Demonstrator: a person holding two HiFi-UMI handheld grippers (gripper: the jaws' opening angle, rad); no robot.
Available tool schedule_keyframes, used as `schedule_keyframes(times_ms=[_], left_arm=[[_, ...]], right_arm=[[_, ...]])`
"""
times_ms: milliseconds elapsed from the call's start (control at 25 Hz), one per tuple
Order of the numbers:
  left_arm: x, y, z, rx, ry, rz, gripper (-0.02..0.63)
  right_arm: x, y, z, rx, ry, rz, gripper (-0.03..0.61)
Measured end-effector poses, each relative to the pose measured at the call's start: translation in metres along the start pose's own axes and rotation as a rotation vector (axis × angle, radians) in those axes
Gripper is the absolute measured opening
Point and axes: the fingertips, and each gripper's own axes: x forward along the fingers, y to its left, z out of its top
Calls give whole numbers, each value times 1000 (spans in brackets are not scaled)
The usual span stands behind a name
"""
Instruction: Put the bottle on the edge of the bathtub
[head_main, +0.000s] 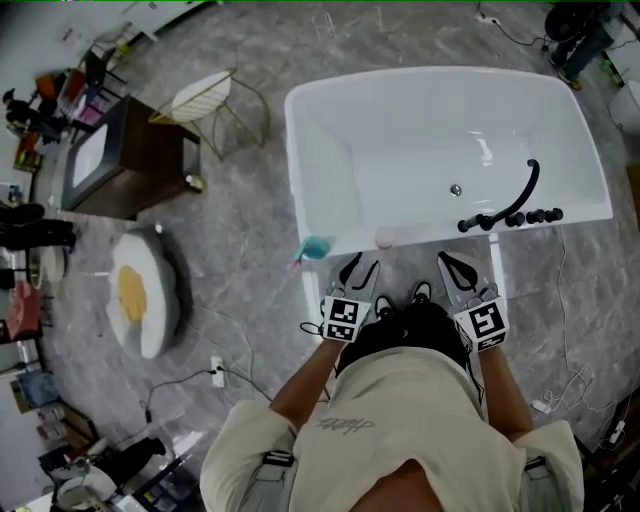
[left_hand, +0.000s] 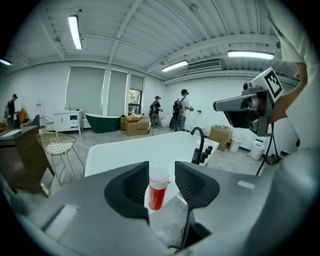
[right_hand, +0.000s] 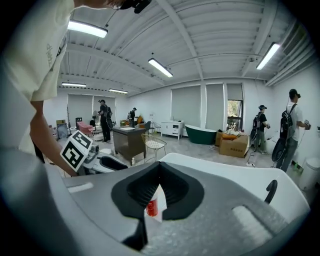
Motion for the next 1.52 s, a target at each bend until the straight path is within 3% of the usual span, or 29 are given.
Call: schedule_keyframes(times_ms=[200,360,520,840,1160,1280,1520], left_arm=[[-11,-7,38,-27,-35,-2,116],[-31,-3,81,-96,-122,26,44],[-41,-3,128,-86,-173,52,17],[-53,-23,186,67,-165,58,17],[-53,-22,244,61,-267,89,17],[-55,-25,252,108,-269,118,17],[-68,-20,252,98,-267,168,17]], right_arm=[[-16,-20,23,3,-40,-30,2],[-23,-27,43,-60,-76,-39,2],[-35,-39,70,-39,-147,-33,2],[-60,-49,108,-76,-259,-32,2],[-76,-57,128,-51,-316,-21,2],[-82,-61,128,-58,-315,-4,2],[-87,-61,136,-42,-337,28,2]])
